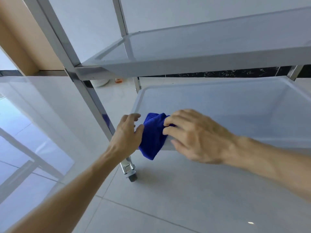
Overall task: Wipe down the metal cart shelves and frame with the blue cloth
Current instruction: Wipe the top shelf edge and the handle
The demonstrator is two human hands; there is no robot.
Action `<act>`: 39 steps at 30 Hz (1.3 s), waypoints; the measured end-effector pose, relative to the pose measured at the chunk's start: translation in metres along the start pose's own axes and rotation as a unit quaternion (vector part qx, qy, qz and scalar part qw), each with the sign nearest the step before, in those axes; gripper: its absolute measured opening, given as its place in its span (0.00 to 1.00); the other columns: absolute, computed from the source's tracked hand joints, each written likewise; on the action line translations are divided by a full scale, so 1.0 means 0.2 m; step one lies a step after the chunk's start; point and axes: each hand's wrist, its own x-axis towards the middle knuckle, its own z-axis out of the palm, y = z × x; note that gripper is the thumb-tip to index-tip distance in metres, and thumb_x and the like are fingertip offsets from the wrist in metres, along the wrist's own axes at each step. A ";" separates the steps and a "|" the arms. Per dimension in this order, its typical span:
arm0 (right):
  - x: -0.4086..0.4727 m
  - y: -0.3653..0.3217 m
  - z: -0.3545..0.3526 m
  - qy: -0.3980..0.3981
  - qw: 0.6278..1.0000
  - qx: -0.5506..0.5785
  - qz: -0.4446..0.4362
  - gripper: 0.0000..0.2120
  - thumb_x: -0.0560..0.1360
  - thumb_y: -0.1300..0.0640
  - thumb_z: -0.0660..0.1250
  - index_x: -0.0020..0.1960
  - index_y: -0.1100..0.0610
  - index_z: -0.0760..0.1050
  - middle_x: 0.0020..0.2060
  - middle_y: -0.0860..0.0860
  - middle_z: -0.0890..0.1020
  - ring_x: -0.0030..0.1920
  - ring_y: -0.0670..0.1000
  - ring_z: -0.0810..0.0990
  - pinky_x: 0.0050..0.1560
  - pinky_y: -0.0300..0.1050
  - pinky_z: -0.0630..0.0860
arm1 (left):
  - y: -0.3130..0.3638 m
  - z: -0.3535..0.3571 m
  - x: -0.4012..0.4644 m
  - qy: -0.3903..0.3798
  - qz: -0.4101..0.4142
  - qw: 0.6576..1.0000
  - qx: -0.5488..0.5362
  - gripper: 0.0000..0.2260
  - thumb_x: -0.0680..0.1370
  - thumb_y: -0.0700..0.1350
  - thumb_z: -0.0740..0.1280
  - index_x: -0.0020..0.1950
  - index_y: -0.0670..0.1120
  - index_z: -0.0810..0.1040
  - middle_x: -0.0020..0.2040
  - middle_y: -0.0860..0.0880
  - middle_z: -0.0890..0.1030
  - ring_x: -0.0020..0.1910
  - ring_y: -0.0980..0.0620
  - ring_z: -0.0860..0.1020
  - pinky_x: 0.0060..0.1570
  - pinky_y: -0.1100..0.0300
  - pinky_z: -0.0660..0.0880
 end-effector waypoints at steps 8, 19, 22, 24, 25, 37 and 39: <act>0.40 -0.09 0.37 -0.099 0.930 0.235 0.265 0.31 0.75 0.30 0.59 0.69 0.48 0.70 0.66 0.49 0.74 0.66 0.56 0.70 0.68 0.55 0.66 | -0.18 -0.27 -0.18 0.151 -0.050 0.983 -0.091 0.14 0.82 0.53 0.61 0.40 0.49 0.77 0.29 0.51 0.81 0.25 0.55 0.79 0.29 0.58 0.73; 0.66 -0.48 0.70 -0.076 0.965 0.167 0.190 0.60 0.65 0.31 0.73 0.80 0.61 0.46 0.79 0.60 0.52 0.80 0.58 0.51 0.80 0.52 0.50 | -0.20 -0.33 -0.02 0.147 0.028 0.980 -0.132 0.11 0.82 0.51 0.64 0.58 0.51 0.63 0.48 0.52 0.76 0.44 0.61 0.80 0.40 0.67 0.75; 0.69 -0.52 0.74 -0.058 0.973 0.093 0.204 0.57 0.67 0.31 0.72 0.79 0.62 0.48 0.78 0.59 0.56 0.79 0.57 0.55 0.78 0.53 0.54 | -0.20 -0.33 0.00 0.163 0.044 0.980 -0.107 0.09 0.82 0.48 0.63 0.56 0.50 0.63 0.44 0.54 0.76 0.42 0.57 0.80 0.38 0.71 0.71; 0.68 -0.49 0.74 -0.054 0.978 0.058 0.191 0.53 0.68 0.31 0.71 0.77 0.60 0.51 0.76 0.57 0.61 0.76 0.57 0.59 0.76 0.54 0.58 | -0.20 -0.33 0.01 0.175 0.057 0.979 -0.084 0.08 0.82 0.45 0.63 0.55 0.48 0.63 0.41 0.58 0.73 0.39 0.66 0.77 0.35 0.75 0.67; 0.66 -0.47 0.73 -0.058 0.981 0.047 0.178 0.51 0.68 0.31 0.71 0.77 0.59 0.52 0.75 0.57 0.63 0.76 0.58 0.60 0.75 0.55 0.59 | -0.20 -0.33 0.01 0.178 0.061 0.979 -0.084 0.08 0.82 0.44 0.63 0.54 0.47 0.63 0.40 0.59 0.73 0.38 0.69 0.75 0.35 0.76 0.67; 0.06 -0.06 0.58 -0.014 0.995 -0.006 0.098 0.44 0.60 0.45 0.82 0.70 0.64 0.73 0.65 0.60 0.78 0.65 0.61 0.78 0.67 0.58 0.74 | -0.18 -0.35 0.00 0.151 0.094 0.983 -0.046 0.08 0.83 0.46 0.60 0.56 0.47 0.61 0.45 0.47 0.76 0.44 0.44 0.79 0.39 0.46 0.78; -0.06 0.01 0.54 -0.008 0.995 -0.007 0.101 0.45 0.58 0.45 0.83 0.69 0.65 0.74 0.64 0.60 0.79 0.64 0.60 0.79 0.66 0.58 0.75 | -0.17 -0.35 0.00 0.147 0.096 0.984 -0.044 0.08 0.83 0.46 0.60 0.56 0.47 0.61 0.47 0.45 0.76 0.44 0.40 0.79 0.38 0.49 0.77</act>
